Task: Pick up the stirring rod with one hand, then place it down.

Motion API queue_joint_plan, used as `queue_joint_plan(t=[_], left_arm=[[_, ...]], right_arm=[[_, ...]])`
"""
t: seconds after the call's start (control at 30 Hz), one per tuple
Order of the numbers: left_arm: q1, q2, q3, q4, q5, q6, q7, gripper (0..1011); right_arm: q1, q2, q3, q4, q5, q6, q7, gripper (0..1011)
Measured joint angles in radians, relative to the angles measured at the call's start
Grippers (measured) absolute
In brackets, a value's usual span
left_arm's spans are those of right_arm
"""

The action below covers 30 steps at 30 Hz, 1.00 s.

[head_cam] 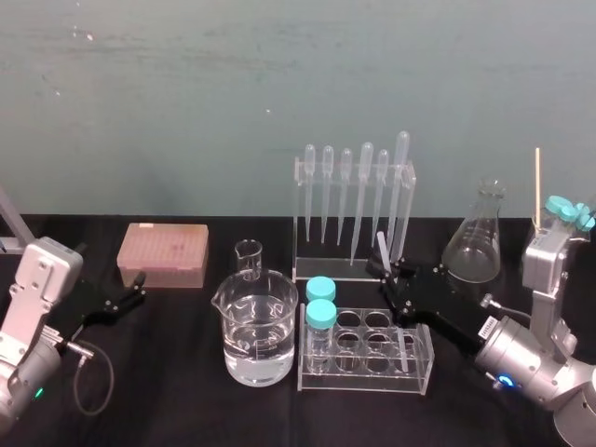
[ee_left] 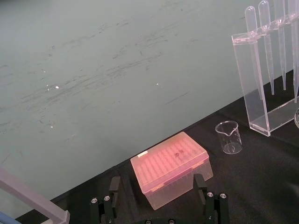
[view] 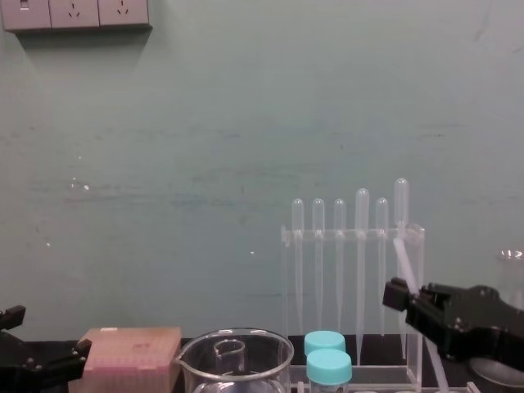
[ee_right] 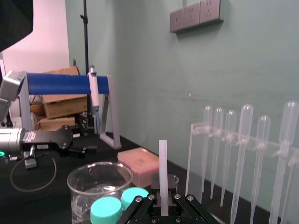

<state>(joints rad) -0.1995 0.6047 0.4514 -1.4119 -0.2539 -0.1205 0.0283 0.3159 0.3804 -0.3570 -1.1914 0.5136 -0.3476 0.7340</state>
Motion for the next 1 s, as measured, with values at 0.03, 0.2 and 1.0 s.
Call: queue_joint_plan(t=[0.03,0.2,1.0], left_arm=[[0.0,0.0,0.0,0.0,0.0,0.0,0.0,1000],[0.0,0.0,0.0,0.0,0.0,0.0,0.0,1000],[0.0,0.0,0.0,0.0,0.0,0.0,0.0,1000]], right_arm=[[0.005,-0.001,-0.004,0.012,0.002,0.005,0.004,66],[0.02,0.0,-0.019,0.037,0.003,0.027,0.013,66],[0.02,0.001,-0.018,0.036,0.002,0.028,0.012,365]])
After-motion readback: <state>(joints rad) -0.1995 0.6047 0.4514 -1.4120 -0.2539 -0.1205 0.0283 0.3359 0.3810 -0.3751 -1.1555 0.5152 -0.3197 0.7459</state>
